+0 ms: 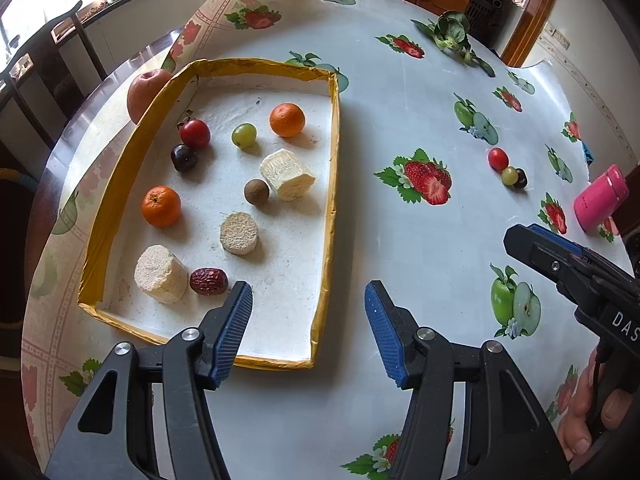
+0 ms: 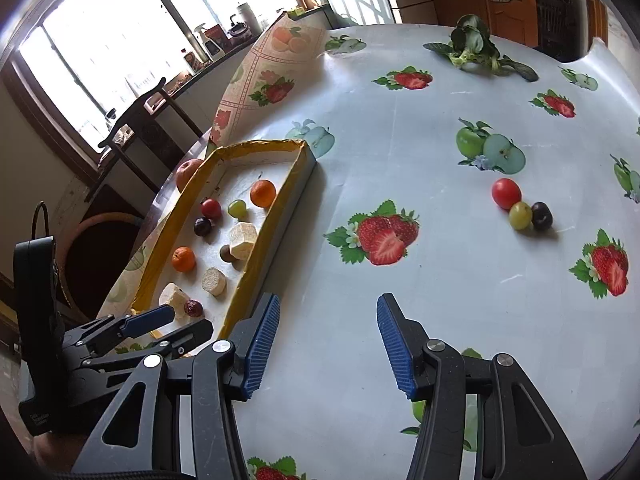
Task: Organize fruits
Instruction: 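Move both grippers toward the remaining tomato, green grape and dark plum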
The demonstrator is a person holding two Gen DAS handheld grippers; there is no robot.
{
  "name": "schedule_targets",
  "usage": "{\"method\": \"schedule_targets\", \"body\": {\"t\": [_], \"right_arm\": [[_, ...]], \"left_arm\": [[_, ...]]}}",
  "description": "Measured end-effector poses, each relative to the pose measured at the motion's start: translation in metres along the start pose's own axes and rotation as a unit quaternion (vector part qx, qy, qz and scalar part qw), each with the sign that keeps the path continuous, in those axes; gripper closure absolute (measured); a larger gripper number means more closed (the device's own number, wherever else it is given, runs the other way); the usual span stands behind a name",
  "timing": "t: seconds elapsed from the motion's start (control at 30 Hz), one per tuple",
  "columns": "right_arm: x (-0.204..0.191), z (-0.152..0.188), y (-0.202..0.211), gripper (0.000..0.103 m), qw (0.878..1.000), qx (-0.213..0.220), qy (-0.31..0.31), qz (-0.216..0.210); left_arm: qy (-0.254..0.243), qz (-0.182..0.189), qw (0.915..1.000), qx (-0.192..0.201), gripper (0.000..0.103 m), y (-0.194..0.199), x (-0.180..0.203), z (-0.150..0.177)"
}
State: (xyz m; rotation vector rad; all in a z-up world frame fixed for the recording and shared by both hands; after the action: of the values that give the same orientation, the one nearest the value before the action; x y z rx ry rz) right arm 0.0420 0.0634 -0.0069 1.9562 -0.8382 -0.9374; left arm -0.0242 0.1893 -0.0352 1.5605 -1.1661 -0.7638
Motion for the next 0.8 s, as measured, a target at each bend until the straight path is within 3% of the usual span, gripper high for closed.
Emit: {"method": "schedule_targets", "body": {"t": [0.37,0.8], "right_arm": [[0.065,0.027,0.026,0.050,0.998,0.008,-0.054,0.030],[0.134,0.022,0.038,0.050,0.992,0.027,-0.102,0.066]], "left_arm": [[-0.029,0.015,0.9994,-0.007,0.046,-0.004,0.039,0.000],[-0.065,0.042,0.9968,-0.019,0.046,-0.018,0.101,-0.015]]}}
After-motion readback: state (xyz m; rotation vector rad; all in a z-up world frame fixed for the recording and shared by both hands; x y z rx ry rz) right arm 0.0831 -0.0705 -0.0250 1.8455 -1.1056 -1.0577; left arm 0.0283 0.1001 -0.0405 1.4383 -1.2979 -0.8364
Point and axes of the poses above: each gripper's, at about its wrist camera, not at the fingertips, and y roughly against the way its jaws point, x to its right, z to its underside, the point moved 9 cm from there along -y, roughly the way its jaws point, and after that the axes turned 7 degrees about -x, right-handed, at the moved point
